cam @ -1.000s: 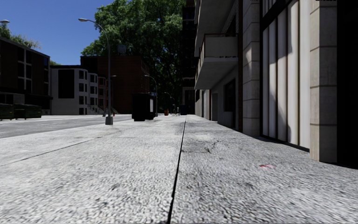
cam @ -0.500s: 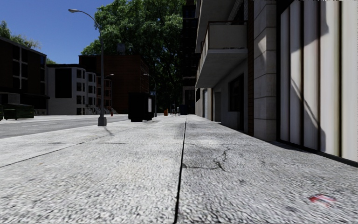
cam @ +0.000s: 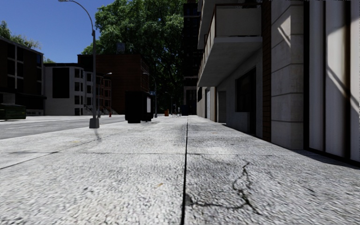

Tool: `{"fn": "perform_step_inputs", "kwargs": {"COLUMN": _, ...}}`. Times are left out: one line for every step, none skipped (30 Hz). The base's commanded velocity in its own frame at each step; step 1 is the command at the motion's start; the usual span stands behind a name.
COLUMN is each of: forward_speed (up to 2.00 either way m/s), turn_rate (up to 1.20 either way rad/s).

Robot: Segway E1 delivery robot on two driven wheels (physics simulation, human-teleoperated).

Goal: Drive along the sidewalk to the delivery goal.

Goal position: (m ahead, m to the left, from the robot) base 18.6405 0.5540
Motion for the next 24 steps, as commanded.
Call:
{"fn": "perform_step_inputs", "kwargs": {"forward_speed": 2.0, "turn_rate": 0.0}}
{"fn": "perform_step_inputs", "kwargs": {"forward_speed": 2.0, "turn_rate": 0.0}}
{"fn": "perform_step_inputs", "kwargs": {"forward_speed": 2.0, "turn_rate": 0.0}}
{"fn": "perform_step_inputs", "kwargs": {"forward_speed": 2.0, "turn_rate": 0.0}}
{"fn": "perform_step_inputs", "kwargs": {"forward_speed": 2.0, "turn_rate": 0.0}}
{"fn": "perform_step_inputs", "kwargs": {"forward_speed": 2.0, "turn_rate": 0.0}}
{"fn": "perform_step_inputs", "kwargs": {"forward_speed": 2.0, "turn_rate": 0.0}}
{"fn": "perform_step_inputs", "kwargs": {"forward_speed": 2.0, "turn_rate": 0.0}}
{"fn": "perform_step_inputs", "kwargs": {"forward_speed": 2.0, "turn_rate": 0.0}}
{"fn": "perform_step_inputs", "kwargs": {"forward_speed": 2.0, "turn_rate": 0.0}}
{"fn": "perform_step_inputs", "kwargs": {"forward_speed": 2.0, "turn_rate": 0.0}}
{"fn": "perform_step_inputs", "kwargs": {"forward_speed": 2.0, "turn_rate": 0.0}}
{"fn": "perform_step_inputs", "kwargs": {"forward_speed": 2.0, "turn_rate": 0.0}}
{"fn": "perform_step_inputs", "kwargs": {"forward_speed": 2.0, "turn_rate": 0.0}}
{"fn": "perform_step_inputs", "kwargs": {"forward_speed": 2.0, "turn_rate": 0.0}}
{"fn": "perform_step_inputs", "kwargs": {"forward_speed": 2.0, "turn_rate": 0.0}}
{"fn": "perform_step_inputs", "kwargs": {"forward_speed": 2.0, "turn_rate": 0.0}}
{"fn": "perform_step_inputs", "kwargs": {"forward_speed": 2.0, "turn_rate": 0.0}}
{"fn": "perform_step_inputs", "kwargs": {"forward_speed": 2.0, "turn_rate": 0.0}}
{"fn": "perform_step_inputs", "kwargs": {"forward_speed": 2.0, "turn_rate": 0.0}}
{"fn": "perform_step_inputs", "kwargs": {"forward_speed": 2.0, "turn_rate": 0.0}}
{"fn": "perform_step_inputs", "kwargs": {"forward_speed": 2.0, "turn_rate": 0.0}}
{"fn": "perform_step_inputs", "kwargs": {"forward_speed": 2.0, "turn_rate": 0.0}}
{"fn": "perform_step_inputs", "kwargs": {"forward_speed": 2.0, "turn_rate": 0.0}}
